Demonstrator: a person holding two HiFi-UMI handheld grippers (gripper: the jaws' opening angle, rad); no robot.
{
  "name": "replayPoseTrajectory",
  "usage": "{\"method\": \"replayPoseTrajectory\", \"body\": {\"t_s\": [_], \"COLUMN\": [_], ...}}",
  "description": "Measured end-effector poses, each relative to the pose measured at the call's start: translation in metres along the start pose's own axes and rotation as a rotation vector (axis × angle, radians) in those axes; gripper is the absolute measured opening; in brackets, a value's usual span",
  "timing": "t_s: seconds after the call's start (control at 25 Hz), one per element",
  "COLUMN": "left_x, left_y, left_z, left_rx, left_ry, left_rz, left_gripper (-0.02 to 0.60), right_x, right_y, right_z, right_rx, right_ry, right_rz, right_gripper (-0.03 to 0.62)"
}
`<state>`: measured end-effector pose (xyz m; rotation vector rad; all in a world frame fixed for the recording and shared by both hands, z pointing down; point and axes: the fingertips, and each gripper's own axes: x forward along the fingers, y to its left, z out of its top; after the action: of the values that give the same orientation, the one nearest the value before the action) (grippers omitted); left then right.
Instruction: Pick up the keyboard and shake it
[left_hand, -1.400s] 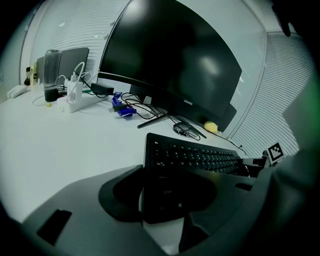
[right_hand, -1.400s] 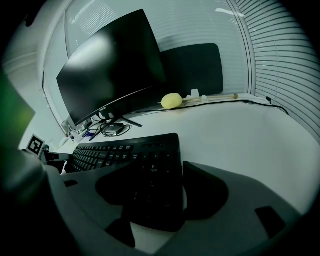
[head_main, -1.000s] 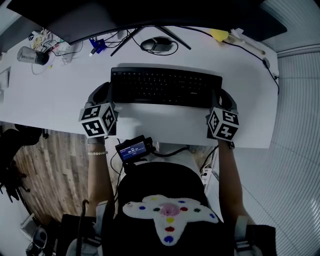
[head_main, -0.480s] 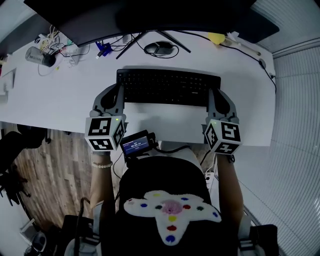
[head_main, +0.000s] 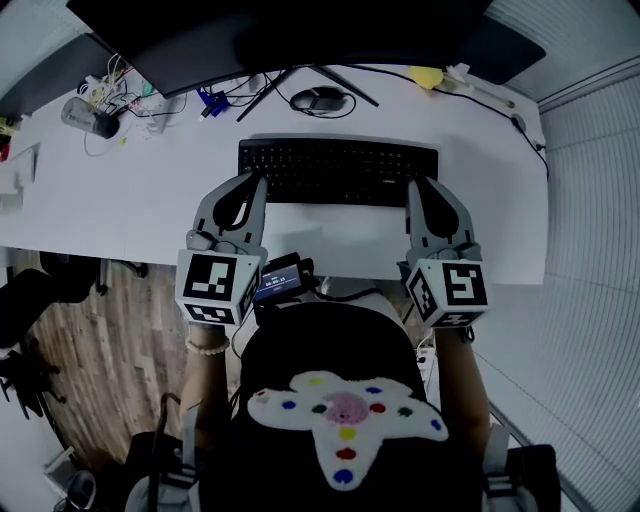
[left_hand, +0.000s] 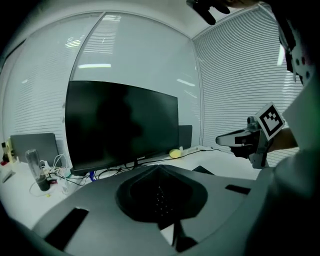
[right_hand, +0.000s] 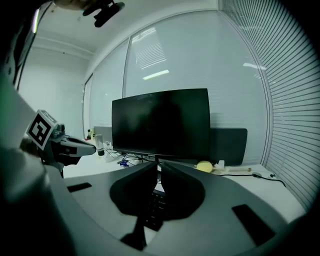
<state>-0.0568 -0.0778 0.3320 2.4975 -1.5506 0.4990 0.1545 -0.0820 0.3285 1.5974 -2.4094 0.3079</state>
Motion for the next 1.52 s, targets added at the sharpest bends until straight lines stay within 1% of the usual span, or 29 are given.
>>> {"method": "replayPoseTrajectory", "body": {"t_s": [0.16,0.32,0.6,0.88,1.08,1.24,1.52], "left_x": [-0.007,-0.009,-0.010,-0.011,-0.010,-0.009,-0.007], "left_y": [-0.010,-0.017,-0.020,-0.022,-0.024,-0.027,-0.028], "left_z": [0.007,0.010,0.013,0.011,0.009,0.010,0.007], "left_rx": [0.019,0.036,0.048,0.053,0.060,0.072,0.074], "left_ry": [-0.020,-0.033,-0.046,-0.040,-0.030,-0.027,-0.015], "left_rz": [-0.025,-0.047,-0.058,-0.062,-0.068,-0.071,-0.076], "left_gripper": [0.017,0.017,0.017,0.017,0.017,0.017,0.017], "right_x": [-0.007,-0.012,-0.014,-0.018,-0.019,-0.019,-0.017], "right_y": [0.008,0.009,0.015,0.021,0.021,0.019,0.020], "right_z": [0.010,0.013,0.010,0.009,0.008,0.008,0.008], "right_rx": [-0.024,-0.015,-0.019,-0.055,-0.060,-0.040,-0.065], "right_ry": [-0.034,-0.048,-0.044,-0.037,-0.030,-0.021,-0.018], "right_rz": [0.015,0.007,0.034,0.035,0.028,0.023,0.033], "right_gripper": [0.048,0.048,0.048,0.045,0.044,0.044,0.044]}}
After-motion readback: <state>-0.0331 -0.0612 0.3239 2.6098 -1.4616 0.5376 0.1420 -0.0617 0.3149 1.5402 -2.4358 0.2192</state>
